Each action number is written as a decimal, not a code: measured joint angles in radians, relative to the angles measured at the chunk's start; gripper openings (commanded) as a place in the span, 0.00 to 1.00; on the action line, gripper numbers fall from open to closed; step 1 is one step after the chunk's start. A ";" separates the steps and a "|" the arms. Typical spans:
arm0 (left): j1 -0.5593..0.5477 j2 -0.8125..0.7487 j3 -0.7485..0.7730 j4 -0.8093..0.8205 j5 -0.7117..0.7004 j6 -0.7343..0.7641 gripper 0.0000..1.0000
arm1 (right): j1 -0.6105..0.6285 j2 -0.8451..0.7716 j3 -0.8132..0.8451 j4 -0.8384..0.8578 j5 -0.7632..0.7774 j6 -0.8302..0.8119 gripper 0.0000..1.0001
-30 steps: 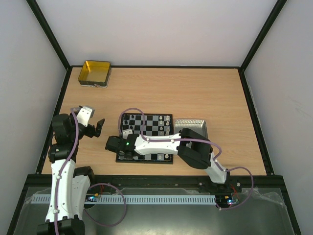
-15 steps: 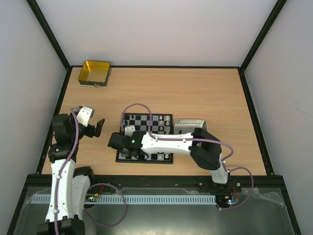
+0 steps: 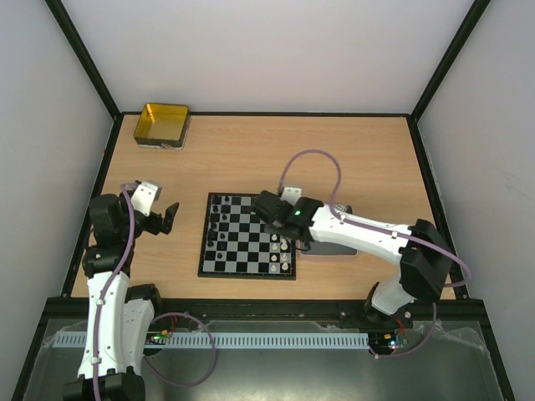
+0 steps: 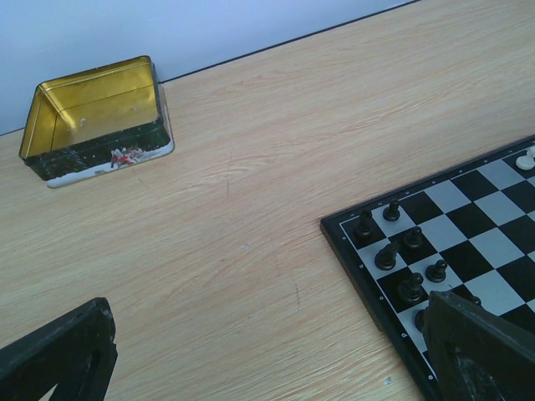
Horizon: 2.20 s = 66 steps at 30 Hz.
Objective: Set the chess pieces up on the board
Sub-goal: Pick up the chess piece from the storage box.
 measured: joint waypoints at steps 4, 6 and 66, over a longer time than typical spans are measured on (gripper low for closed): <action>0.000 0.000 0.000 0.000 0.000 0.000 0.99 | -0.096 -0.049 -0.101 0.000 0.009 -0.014 0.23; 0.000 0.000 0.000 0.000 0.000 0.000 0.99 | -0.132 -0.061 -0.143 0.010 0.007 -0.027 0.23; 0.000 0.004 0.000 0.000 0.003 0.007 0.99 | -0.350 -0.150 -0.265 0.075 -0.049 -0.146 0.07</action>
